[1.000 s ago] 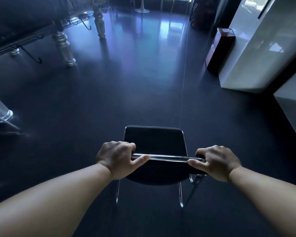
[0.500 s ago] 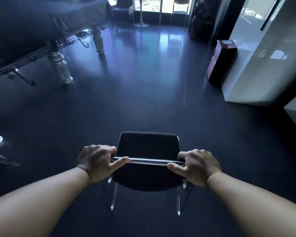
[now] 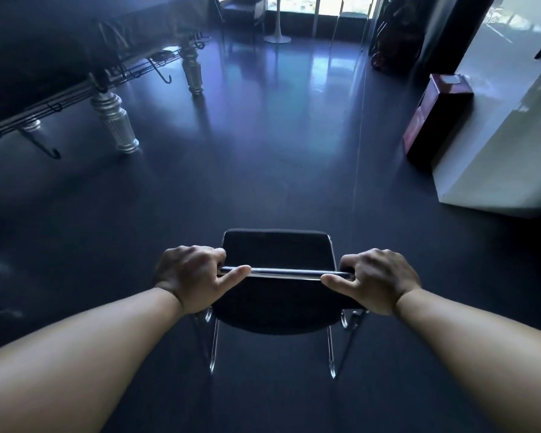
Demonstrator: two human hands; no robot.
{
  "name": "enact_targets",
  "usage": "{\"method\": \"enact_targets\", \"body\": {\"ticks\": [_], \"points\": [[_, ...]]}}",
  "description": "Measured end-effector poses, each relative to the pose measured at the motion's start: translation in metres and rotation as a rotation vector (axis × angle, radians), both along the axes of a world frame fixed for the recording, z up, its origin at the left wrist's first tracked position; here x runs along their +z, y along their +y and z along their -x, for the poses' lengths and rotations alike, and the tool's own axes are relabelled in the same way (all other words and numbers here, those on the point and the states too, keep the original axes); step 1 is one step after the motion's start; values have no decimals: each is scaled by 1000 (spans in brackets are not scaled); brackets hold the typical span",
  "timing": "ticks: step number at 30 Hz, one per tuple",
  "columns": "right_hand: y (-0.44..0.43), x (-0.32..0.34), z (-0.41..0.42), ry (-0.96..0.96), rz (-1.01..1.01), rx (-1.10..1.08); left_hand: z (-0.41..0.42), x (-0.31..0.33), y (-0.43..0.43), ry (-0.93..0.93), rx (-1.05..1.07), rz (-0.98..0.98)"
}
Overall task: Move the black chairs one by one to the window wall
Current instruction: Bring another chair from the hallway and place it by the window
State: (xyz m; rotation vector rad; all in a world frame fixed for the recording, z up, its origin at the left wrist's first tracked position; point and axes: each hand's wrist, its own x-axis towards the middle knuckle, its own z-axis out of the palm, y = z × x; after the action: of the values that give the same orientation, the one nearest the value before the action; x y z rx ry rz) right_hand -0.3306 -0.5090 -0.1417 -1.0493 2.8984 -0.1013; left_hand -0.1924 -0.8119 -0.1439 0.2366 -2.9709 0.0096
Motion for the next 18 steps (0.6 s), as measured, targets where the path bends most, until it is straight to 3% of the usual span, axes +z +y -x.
{"method": "enact_targets", "body": {"ticks": [18], "points": [[-111, 1, 269, 69, -29, -53, 286, -4, -119, 81, -79, -48]]}}
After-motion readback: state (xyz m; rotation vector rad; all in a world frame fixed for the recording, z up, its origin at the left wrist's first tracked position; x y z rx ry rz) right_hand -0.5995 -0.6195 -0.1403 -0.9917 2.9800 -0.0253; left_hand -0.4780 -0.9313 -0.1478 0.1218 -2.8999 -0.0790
